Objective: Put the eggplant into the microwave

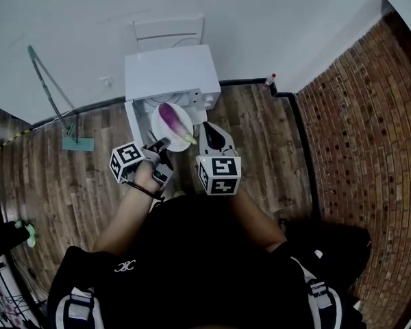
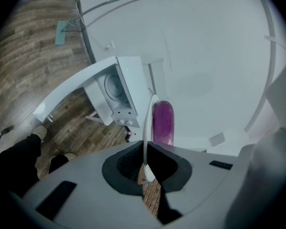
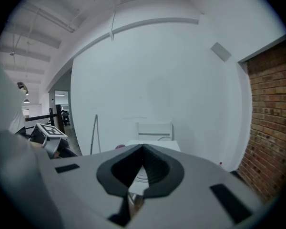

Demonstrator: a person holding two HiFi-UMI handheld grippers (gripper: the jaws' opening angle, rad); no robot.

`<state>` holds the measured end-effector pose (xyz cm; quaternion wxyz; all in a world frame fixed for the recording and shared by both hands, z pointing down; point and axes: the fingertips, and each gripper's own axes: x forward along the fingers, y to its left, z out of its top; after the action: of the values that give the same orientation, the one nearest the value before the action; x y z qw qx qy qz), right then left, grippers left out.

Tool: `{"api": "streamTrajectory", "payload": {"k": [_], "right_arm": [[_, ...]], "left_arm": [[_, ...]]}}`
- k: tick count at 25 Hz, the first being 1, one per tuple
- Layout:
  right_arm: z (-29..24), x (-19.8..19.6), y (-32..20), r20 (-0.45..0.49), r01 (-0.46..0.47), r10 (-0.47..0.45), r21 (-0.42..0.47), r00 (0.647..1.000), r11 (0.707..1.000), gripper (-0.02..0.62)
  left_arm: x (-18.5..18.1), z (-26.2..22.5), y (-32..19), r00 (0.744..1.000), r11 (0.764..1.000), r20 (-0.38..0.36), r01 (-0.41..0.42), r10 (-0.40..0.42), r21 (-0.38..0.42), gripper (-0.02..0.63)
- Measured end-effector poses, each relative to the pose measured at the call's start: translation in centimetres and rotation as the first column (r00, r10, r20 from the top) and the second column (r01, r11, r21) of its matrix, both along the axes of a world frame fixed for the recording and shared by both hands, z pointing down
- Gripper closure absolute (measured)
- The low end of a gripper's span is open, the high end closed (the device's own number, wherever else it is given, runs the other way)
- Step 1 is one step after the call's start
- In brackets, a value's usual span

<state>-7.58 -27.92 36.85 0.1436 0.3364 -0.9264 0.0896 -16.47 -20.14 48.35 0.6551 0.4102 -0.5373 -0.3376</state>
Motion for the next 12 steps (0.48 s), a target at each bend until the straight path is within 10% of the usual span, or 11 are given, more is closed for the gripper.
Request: {"api": "streamTrajectory", "payload": {"k": [12], "right_arm": [[2.4, -3.2, -5.3, -0.036, 0.325, -0.327, -0.049, 0.945, 0.945, 0.589]], "left_arm": [[-0.6, 2.2, -1.2, 0.934, 0.933, 0.007, 0.358, -0.358, -0.028, 0.589]]}}
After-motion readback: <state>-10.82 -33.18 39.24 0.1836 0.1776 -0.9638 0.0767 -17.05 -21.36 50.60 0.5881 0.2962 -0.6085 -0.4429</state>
